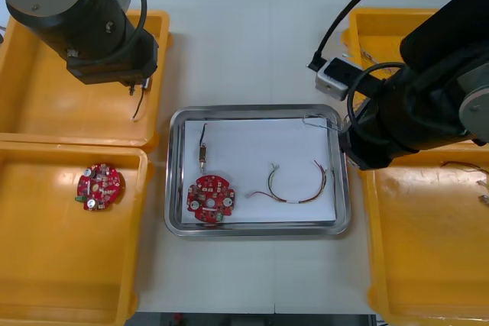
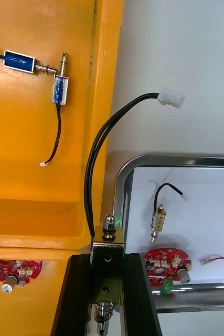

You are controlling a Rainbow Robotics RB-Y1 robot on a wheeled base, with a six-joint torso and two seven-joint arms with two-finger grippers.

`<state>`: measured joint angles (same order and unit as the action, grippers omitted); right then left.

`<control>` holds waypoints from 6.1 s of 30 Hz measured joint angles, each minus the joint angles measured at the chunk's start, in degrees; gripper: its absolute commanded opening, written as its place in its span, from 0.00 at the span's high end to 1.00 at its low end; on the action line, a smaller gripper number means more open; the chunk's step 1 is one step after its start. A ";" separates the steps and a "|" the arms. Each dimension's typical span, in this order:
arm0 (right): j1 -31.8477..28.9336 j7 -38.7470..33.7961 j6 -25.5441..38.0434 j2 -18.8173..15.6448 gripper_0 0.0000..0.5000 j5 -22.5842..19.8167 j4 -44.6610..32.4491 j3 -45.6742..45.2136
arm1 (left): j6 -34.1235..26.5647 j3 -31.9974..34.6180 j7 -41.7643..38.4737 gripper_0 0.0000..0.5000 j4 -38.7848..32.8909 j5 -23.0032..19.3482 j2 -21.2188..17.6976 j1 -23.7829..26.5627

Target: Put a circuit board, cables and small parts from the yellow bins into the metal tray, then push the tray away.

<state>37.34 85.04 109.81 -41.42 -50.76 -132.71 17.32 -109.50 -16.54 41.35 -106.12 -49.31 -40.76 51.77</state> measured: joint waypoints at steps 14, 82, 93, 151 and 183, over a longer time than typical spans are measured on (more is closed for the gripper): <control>4.42 22.27 0.00 1.15 1.00 7.40 6.38 13.21 | -0.02 0.00 0.00 1.00 0.00 -0.12 0.00 -0.03; 8.02 42.01 -23.17 10.77 0.00 16.24 37.96 22.33 | -0.05 0.01 0.00 1.00 0.00 -0.17 0.00 -0.27; 9.25 42.01 -15.03 10.88 0.00 19.25 34.56 22.25 | -0.05 0.01 0.00 1.00 0.00 -0.17 0.00 -0.27; -9.86 -0.66 0.02 0.71 0.00 4.14 8.31 -31.65 | -0.10 -0.54 -2.09 1.00 -2.53 4.85 4.97 -0.43; -25.61 -0.66 0.02 6.87 0.00 13.43 -0.93 -44.57 | 15.21 -26.42 -17.85 1.00 2.28 14.94 11.01 -0.59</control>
<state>11.73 84.38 109.83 -34.55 -37.33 -133.64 -27.25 -94.29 -42.96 23.49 -103.83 -34.37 -29.75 51.17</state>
